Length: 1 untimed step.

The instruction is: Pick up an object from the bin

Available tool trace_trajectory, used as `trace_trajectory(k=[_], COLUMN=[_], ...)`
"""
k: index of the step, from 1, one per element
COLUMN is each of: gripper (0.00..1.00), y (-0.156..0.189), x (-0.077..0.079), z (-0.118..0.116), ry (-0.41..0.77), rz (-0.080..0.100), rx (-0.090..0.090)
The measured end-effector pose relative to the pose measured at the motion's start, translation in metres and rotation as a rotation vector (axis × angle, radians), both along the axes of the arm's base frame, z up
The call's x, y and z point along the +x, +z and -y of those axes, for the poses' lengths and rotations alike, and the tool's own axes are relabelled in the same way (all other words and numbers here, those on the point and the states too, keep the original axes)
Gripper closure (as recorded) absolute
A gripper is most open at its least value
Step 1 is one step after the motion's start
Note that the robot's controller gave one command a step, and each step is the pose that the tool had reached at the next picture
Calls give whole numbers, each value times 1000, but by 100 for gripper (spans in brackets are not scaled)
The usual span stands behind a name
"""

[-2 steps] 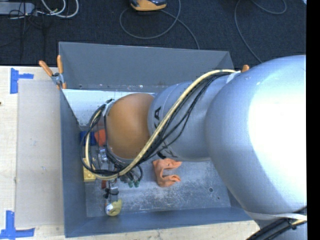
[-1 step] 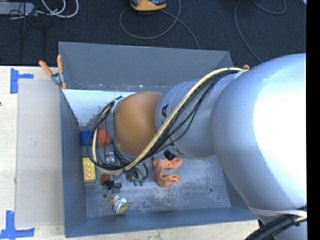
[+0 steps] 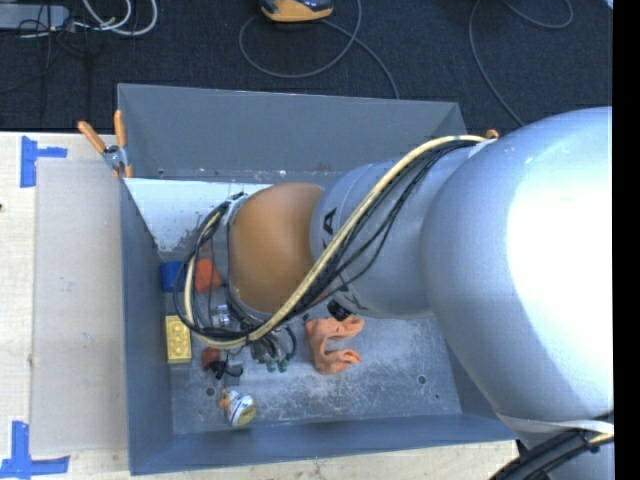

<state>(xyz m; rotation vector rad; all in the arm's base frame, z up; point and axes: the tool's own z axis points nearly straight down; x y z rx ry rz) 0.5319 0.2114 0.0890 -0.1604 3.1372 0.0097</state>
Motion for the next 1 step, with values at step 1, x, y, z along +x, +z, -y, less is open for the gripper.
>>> trace_trajectory(k=[1], gripper=[100], y=[6], x=[-2], z=[1], ry=[5], rz=[-7], rx=[-3])
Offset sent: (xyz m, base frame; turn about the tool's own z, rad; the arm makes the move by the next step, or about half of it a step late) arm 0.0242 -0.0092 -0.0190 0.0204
